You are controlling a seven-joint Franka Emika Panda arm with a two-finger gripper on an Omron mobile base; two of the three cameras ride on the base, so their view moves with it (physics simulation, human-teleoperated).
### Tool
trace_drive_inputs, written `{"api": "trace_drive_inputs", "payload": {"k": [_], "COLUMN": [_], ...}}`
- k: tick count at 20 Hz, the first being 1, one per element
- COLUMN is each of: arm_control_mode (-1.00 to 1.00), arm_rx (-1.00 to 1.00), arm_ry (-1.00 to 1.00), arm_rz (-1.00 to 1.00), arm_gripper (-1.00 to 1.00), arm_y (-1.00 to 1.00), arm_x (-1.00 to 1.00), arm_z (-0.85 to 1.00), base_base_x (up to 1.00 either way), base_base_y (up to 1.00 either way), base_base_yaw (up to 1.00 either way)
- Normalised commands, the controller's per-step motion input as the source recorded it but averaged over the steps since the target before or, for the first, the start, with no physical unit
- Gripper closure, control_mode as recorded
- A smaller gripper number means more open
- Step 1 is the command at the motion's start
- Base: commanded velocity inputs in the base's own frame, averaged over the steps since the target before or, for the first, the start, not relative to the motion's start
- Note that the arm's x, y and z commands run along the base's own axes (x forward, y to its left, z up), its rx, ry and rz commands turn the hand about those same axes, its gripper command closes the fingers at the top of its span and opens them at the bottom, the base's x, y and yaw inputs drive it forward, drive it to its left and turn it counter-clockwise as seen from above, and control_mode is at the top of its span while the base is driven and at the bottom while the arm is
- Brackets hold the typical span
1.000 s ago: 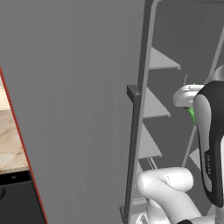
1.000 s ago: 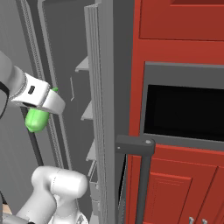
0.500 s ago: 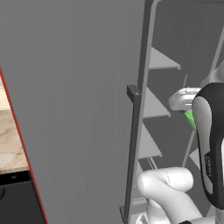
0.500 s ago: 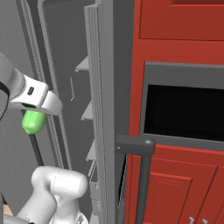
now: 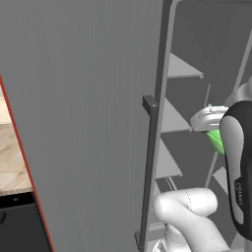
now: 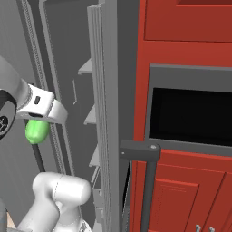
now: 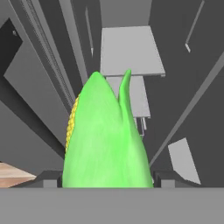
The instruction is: Take the mango, sweet potato, and corn from the freezer and place them in the bowl on the counter.
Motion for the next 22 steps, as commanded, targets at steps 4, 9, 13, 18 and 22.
{"api": "trace_drive_inputs", "payload": {"k": [4,9,13,18,22], "arm_control_mode": [-1.00,1.00,1.00,1.00,1.00], "arm_rx": [0.00,0.00,0.00,0.00,0.00], "arm_ry": [0.00,0.00,0.00,0.00,0.00], "arm_rz": [0.00,0.00,0.00,0.00,0.00], "arm_gripper": [1.00,1.00,1.00,1.00,1.00], "arm_y": [0.00,0.00,0.00,0.00,0.00], "arm_x": [0.00,0.00,0.00,0.00,0.00], "arm_z": [-0.13,0.00,0.00,0.00,0.00], "base_base_x": [0.00,-0.43,-0.73,-0.37,-0.05], "base_base_y": [0.00,0.17,0.90,1.00,1.00], "base_base_yaw": [0.00,0.00,0.00,0.00,0.00]}}
